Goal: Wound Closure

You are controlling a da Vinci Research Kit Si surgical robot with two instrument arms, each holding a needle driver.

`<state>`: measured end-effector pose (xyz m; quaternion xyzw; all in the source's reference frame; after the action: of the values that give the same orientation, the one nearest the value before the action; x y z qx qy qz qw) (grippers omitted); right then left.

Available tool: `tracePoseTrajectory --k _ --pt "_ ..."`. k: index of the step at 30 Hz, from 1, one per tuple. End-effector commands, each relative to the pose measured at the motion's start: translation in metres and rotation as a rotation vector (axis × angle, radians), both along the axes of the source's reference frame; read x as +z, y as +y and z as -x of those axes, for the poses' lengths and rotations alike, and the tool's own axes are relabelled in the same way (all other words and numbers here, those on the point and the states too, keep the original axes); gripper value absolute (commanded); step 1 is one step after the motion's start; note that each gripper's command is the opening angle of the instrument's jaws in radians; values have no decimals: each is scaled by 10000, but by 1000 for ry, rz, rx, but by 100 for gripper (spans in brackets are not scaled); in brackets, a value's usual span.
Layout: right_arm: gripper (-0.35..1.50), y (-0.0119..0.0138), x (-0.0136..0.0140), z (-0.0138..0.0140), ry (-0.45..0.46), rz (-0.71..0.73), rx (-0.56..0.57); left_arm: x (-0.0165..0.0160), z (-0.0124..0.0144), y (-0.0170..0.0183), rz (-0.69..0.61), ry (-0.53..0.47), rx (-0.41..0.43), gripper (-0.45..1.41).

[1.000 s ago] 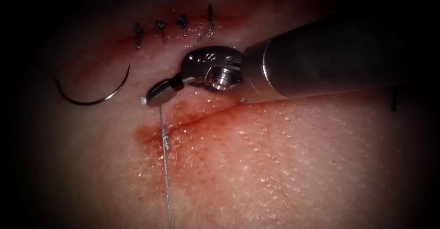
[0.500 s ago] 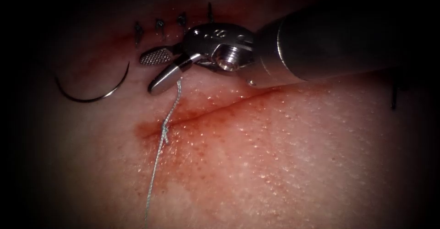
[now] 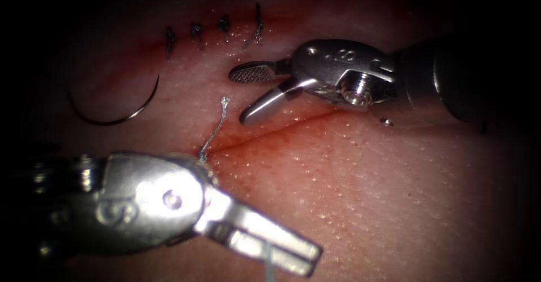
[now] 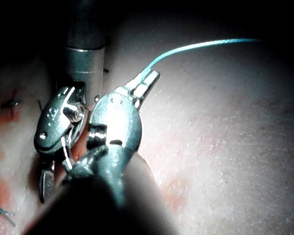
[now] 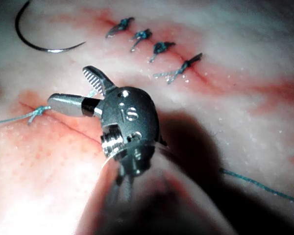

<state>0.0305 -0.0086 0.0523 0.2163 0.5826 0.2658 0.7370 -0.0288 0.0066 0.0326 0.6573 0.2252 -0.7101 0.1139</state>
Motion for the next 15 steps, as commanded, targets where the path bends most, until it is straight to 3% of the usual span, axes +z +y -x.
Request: tracePoseTrajectory --k 1,2,3,4,5,7,8,15 --pt "78 -11 8 -15 2 2 -4 5 9 5 20 -12 -32 -45" --pt "76 -14 9 -18 6 3 -6 2 13 15 32 -32 -60 -45" --pt "39 -23 14 -23 33 7 -18 -1 18 28 44 -70 -92 -45" --pt "39 -23 14 -23 33 7 -18 -1 18 28 44 -70 -92 -45" --pt "-35 -30 19 -27 59 13 -18 -3 20 36 58 -96 -122 -45" --pt "-35 -35 23 -30 71 18 -12 -3 21 41 56 -114 -146 -45" --pt "-35 -39 30 -38 108 33 12 -1 21 47 68 -139 -209 -45" --pt "-35 -51 34 -62 236 -27 74 15 8 55 126 -158 -288 -45"
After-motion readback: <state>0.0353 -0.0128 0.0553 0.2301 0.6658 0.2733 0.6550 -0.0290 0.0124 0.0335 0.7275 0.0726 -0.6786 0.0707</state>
